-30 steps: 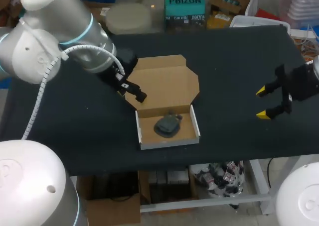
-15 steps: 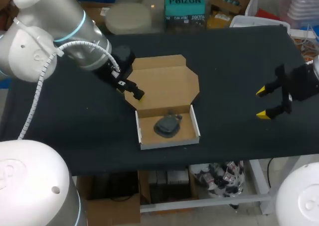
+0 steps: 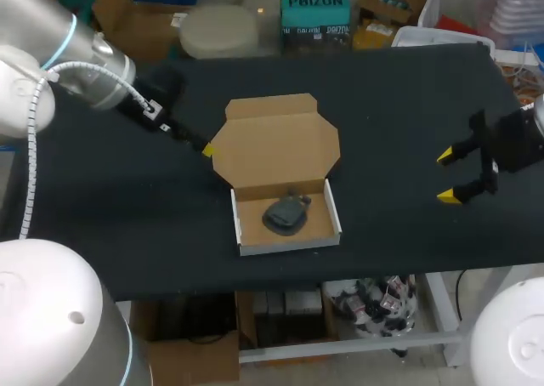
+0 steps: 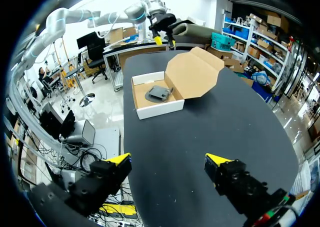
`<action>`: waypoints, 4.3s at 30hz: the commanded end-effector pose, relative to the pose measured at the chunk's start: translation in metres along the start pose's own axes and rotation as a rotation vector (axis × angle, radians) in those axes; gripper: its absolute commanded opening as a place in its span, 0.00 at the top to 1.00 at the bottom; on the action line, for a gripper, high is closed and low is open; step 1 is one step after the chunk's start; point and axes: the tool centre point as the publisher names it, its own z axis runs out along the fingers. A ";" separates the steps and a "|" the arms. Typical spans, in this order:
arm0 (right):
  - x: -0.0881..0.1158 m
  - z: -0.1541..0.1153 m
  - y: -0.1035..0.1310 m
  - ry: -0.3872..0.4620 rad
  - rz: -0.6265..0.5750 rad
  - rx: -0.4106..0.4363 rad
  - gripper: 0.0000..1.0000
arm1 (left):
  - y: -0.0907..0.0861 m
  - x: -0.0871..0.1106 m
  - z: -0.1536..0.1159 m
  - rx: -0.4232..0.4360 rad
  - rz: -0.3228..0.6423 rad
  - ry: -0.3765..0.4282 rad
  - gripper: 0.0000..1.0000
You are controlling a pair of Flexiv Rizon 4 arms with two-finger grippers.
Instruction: Assemble the packaging by folding the flat box into shape, placing the metal phone stand inside, and closing the box properly
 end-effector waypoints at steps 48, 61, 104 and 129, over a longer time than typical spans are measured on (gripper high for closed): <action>-0.066 0.007 0.067 0.095 -0.176 0.183 0.00 | -0.018 -0.025 0.077 0.204 0.082 0.277 0.45; -0.068 0.012 0.070 0.095 -0.173 0.194 0.00 | -0.021 -0.009 0.085 0.229 0.108 0.312 0.56; -0.075 0.015 0.089 0.101 -0.210 0.227 0.00 | -0.030 0.014 0.092 0.320 0.208 0.351 0.82; -0.071 0.012 0.090 0.099 -0.213 0.228 0.00 | -0.030 0.028 0.091 0.368 0.310 0.386 1.00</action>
